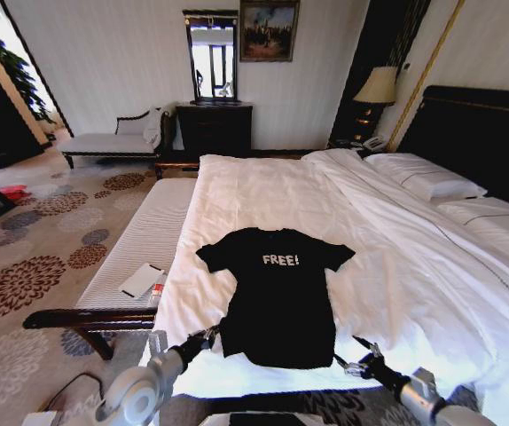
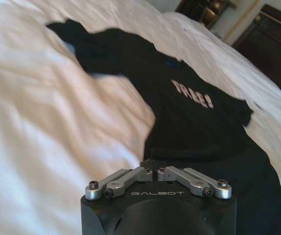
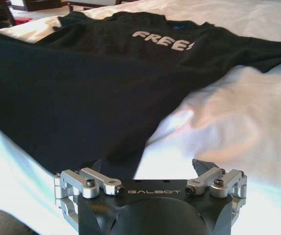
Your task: Fold the clothes on the bed.
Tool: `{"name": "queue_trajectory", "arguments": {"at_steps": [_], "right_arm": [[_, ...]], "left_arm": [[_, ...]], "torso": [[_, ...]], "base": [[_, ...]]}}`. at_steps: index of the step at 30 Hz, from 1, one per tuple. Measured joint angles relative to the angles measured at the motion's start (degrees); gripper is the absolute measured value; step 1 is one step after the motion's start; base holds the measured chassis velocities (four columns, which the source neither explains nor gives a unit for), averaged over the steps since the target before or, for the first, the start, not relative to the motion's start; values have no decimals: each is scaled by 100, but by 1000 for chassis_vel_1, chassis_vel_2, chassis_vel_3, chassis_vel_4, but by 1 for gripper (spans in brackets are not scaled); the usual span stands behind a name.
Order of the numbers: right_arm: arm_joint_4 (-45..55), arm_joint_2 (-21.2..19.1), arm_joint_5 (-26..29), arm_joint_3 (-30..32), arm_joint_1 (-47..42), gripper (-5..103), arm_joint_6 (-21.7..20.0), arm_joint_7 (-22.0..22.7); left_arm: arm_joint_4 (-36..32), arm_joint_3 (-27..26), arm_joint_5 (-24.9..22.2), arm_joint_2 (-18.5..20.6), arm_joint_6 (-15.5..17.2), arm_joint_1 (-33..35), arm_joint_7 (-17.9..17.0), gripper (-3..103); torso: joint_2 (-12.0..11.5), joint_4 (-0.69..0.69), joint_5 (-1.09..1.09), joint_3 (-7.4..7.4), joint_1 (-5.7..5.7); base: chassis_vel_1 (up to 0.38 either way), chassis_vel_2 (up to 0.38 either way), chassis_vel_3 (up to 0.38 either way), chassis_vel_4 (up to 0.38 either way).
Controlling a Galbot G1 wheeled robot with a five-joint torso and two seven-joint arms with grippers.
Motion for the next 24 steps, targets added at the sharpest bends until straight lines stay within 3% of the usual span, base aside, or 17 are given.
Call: {"name": "queue_trajectory", "arguments": {"at_steps": [3,13,24], "right_arm": [[-107,30,-241,20,-83,100,161,-202],[-142,108,-589,-247,9,100,263,-355],[-168,12,-318,-279,119,100,296,-537]], "left_arm": [[61,-223,-183,-27,0,-43,-11,0],[181,-237,-354,-115,-1,-250,-112,0],[354,-902,-858,-70,11,-452,-146,0]], "torso": [[0,-1,0,0,0],[0,-1,0,0,0],[0,-1,0,0,0]], "base": [[0,0,0,0],[0,0,0,0],[0,0,0,0]]}}
